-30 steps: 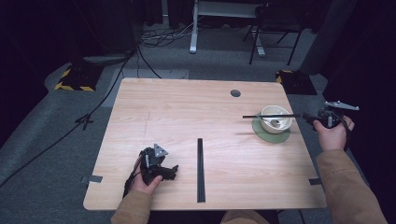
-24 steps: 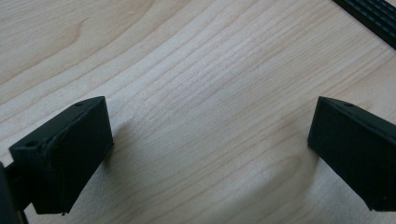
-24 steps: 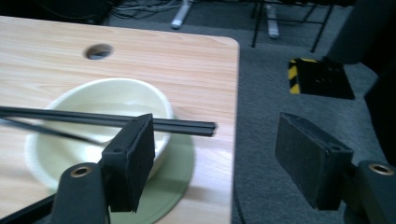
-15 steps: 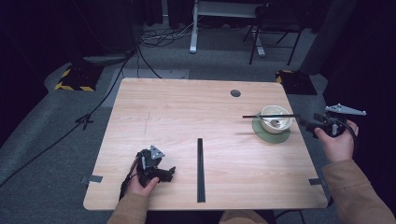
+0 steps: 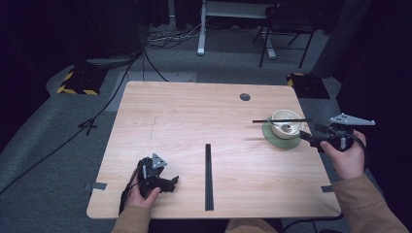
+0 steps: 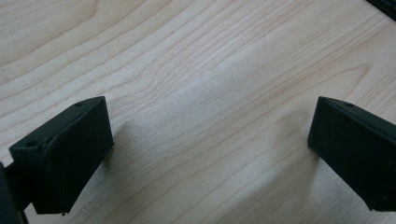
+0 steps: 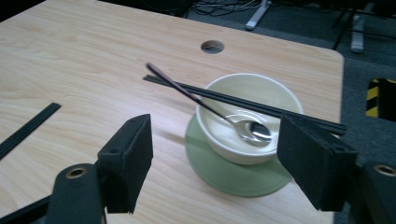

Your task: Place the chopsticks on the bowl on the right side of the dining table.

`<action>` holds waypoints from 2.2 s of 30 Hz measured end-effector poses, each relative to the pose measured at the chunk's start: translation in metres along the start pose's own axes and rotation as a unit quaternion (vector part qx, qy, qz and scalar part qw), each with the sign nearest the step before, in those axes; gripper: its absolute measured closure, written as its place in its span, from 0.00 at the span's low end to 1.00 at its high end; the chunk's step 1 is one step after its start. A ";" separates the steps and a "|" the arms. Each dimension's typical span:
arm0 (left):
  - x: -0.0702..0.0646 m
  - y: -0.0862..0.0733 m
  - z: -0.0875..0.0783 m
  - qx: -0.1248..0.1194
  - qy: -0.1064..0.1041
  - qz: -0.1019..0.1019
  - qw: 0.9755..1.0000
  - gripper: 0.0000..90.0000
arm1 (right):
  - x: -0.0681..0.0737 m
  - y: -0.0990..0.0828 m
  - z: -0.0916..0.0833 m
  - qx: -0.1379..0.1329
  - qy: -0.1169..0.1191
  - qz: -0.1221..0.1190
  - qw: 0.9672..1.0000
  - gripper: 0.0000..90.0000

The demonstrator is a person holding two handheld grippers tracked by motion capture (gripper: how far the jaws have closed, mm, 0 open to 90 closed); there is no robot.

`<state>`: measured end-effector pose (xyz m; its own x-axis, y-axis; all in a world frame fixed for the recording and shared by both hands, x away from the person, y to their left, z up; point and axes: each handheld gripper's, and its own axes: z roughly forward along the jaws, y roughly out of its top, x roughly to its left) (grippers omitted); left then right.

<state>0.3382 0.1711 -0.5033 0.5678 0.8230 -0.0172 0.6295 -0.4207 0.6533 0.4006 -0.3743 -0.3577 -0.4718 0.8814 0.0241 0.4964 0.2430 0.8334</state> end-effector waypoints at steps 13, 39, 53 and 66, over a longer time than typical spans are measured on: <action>0.000 0.000 0.000 -0.001 0.000 -0.001 1.000 0.00 | 0.030 -0.012 -0.001 -0.004 0.066 0.003 0.998 0.28; 0.000 0.000 0.000 0.001 -0.001 0.000 1.000 0.00 | 0.066 -0.078 0.050 0.101 0.097 -0.024 0.990 0.28; 0.000 0.000 0.000 0.001 -0.001 0.000 1.000 0.00 | 0.069 -0.108 0.065 0.102 0.076 -0.031 0.991 0.28; 0.000 0.000 0.000 0.000 -0.001 -0.001 1.000 0.00 | 0.081 -0.122 0.070 0.083 0.074 -0.064 0.992 0.24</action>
<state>0.3382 0.1710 -0.5034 0.5682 0.8227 -0.0202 0.6307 -0.4196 0.6528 0.3527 -0.3040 -0.4963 -0.6337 0.7734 0.0151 0.5333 0.4227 0.7327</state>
